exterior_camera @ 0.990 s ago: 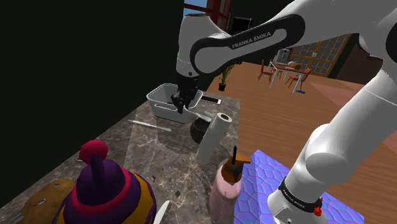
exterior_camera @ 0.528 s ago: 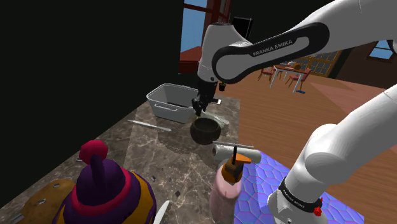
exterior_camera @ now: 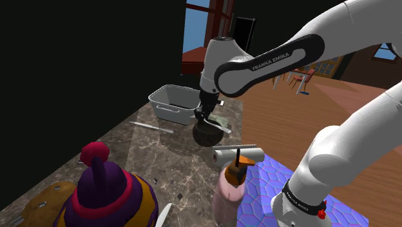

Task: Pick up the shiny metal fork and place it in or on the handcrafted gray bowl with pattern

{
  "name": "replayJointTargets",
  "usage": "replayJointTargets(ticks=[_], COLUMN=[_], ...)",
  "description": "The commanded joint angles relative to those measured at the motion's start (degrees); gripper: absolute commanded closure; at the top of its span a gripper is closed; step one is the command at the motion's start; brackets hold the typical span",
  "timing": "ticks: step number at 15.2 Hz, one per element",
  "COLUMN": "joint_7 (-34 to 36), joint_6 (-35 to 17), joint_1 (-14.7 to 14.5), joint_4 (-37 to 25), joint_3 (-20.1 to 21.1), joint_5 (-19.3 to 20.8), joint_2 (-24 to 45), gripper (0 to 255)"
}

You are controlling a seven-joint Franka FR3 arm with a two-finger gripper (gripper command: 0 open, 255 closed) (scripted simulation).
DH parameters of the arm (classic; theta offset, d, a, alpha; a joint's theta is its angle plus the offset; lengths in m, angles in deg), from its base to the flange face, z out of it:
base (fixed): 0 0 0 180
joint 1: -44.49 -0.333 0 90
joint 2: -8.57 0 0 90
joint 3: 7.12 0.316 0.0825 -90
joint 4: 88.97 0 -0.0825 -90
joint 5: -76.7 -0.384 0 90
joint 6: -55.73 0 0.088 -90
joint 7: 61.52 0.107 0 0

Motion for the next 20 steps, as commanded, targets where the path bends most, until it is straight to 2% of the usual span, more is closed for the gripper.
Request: replayJointTargets(ticks=[1,7,8,13,17,20], joint_7=[0.1,0.1,0.1,0.1,-0.8,-0.8], joint_6=[-0.5,-0.5,-0.5,-0.5,7.6,7.6], joint_1=[0.0,0.0,0.0,0.0,-0.7,-0.7], joint_4=[0.3,0.2,0.2,0.2,-3.6,-3.6], joint_3=[0.0,0.0,0.0,0.0,-0.4,-0.4], joint_5=[0.1,0.1,0.1,0.1,-1.2,-1.2], joint_2=[0.2,0.2,0.2,0.2,-4.1,-4.1], gripper=[255,255,0,0,0,0])
